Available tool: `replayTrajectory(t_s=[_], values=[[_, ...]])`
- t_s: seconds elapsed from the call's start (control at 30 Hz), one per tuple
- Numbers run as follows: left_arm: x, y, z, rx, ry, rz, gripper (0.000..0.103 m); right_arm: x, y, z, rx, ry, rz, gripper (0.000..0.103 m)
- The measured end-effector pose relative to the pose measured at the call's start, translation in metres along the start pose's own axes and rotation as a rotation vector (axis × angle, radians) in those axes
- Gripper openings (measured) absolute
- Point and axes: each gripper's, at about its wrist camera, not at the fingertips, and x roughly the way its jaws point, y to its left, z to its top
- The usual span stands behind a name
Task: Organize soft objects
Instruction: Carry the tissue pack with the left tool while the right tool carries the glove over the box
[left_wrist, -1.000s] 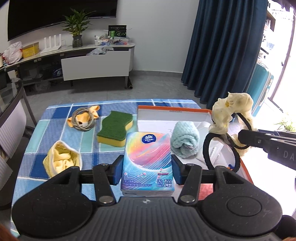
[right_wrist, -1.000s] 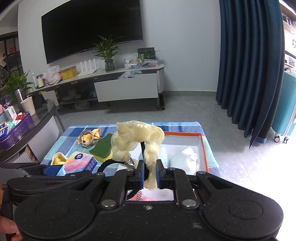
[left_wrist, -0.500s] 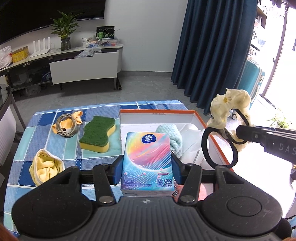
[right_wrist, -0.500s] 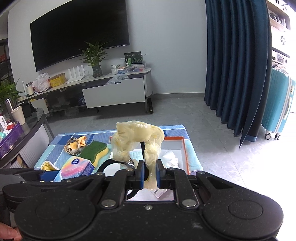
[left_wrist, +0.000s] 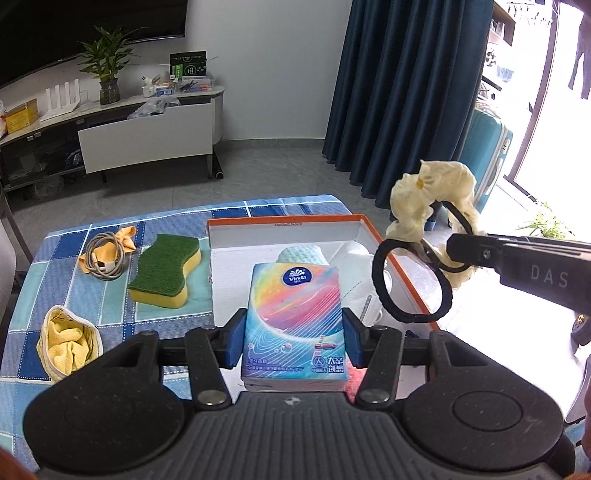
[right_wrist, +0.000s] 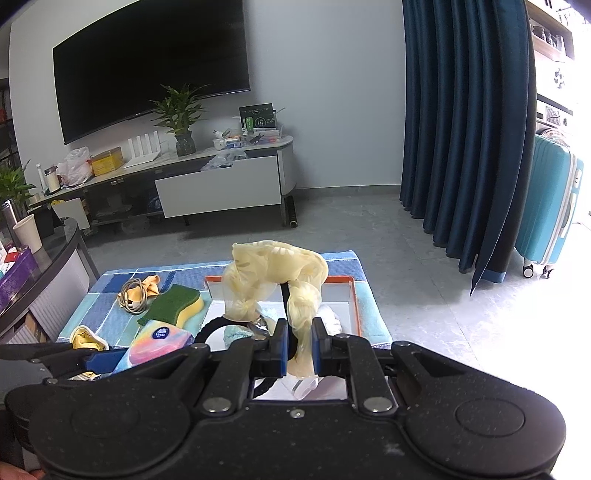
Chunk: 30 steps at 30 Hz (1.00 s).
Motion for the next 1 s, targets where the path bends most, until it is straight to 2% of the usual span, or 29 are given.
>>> replayTrajectory(t_s=[1.0], values=[[0.017,-0.022,0.000,0.038,0.034,-0.042,0.053,0.018,-0.002,0.003,-0.002,0.023,-0.009,0.016]])
